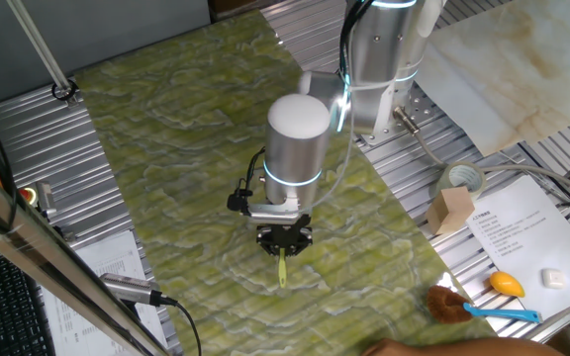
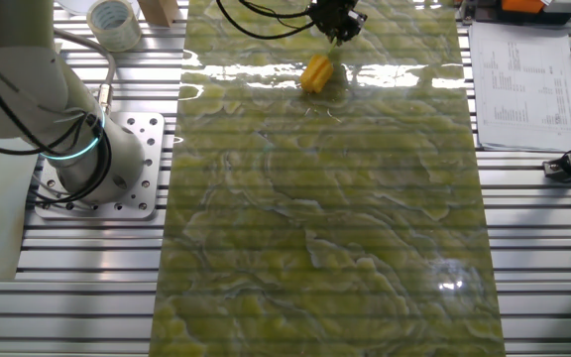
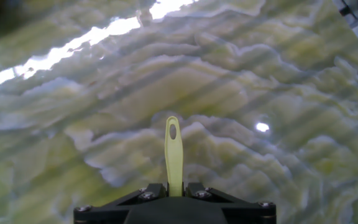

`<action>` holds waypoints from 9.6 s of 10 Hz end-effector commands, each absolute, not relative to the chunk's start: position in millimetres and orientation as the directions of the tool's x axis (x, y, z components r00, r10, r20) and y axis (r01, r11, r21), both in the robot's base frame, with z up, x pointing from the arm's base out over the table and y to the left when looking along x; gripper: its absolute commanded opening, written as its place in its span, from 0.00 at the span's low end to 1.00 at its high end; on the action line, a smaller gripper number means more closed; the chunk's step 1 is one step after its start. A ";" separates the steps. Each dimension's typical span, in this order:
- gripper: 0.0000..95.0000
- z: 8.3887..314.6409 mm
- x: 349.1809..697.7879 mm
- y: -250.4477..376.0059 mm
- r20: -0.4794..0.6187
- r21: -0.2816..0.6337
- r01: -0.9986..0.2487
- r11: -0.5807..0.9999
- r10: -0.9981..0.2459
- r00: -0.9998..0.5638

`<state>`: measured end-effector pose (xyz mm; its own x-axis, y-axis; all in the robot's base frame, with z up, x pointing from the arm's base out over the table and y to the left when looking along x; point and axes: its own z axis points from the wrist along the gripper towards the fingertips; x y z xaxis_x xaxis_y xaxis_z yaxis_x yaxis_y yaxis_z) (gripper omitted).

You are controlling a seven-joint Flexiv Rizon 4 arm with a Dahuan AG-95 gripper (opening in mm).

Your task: Scrub the table with a brush

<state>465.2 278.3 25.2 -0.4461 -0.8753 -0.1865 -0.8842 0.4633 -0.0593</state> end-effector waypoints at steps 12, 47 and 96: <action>0.00 20.0 464.9 276.2 -0.255 0.000 -0.848 0.530 -0.820 -0.512; 0.00 21.7 463.7 278.1 -0.290 0.014 -0.820 0.572 -0.782 -0.551; 0.00 38.4 475.9 273.7 -0.250 0.006 -0.845 0.535 -0.817 -0.520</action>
